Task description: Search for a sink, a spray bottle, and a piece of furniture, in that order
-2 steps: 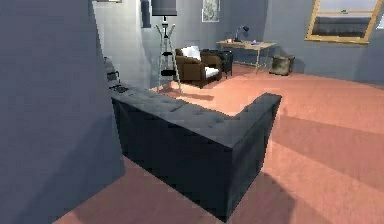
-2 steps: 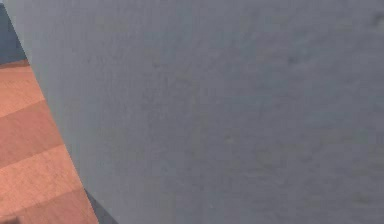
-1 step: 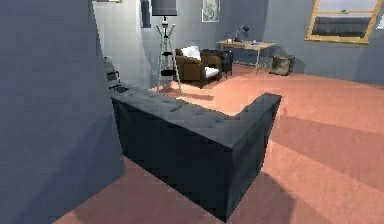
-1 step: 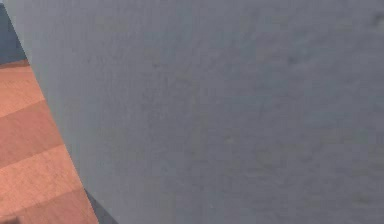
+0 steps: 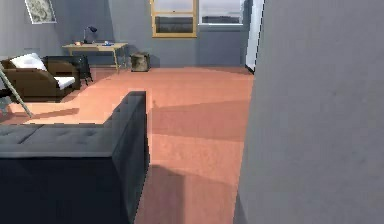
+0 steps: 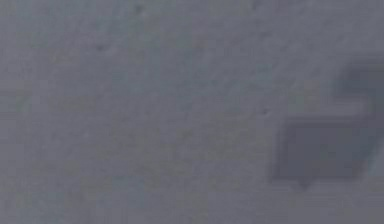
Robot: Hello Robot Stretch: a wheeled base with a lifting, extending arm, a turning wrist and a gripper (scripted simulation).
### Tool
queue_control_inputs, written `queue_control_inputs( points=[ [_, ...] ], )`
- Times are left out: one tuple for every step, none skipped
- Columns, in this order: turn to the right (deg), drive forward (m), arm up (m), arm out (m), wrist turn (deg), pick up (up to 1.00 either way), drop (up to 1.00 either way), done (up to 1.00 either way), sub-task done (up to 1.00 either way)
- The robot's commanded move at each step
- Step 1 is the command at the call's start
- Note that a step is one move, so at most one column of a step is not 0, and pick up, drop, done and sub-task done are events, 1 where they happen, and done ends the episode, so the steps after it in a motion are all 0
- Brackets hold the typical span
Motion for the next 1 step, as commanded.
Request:
queue_control_inputs(
  points=[
    [0.0,0.90,0.00,0.00,0.0,0.00,0.00,0.00,0.00]
  ],
)
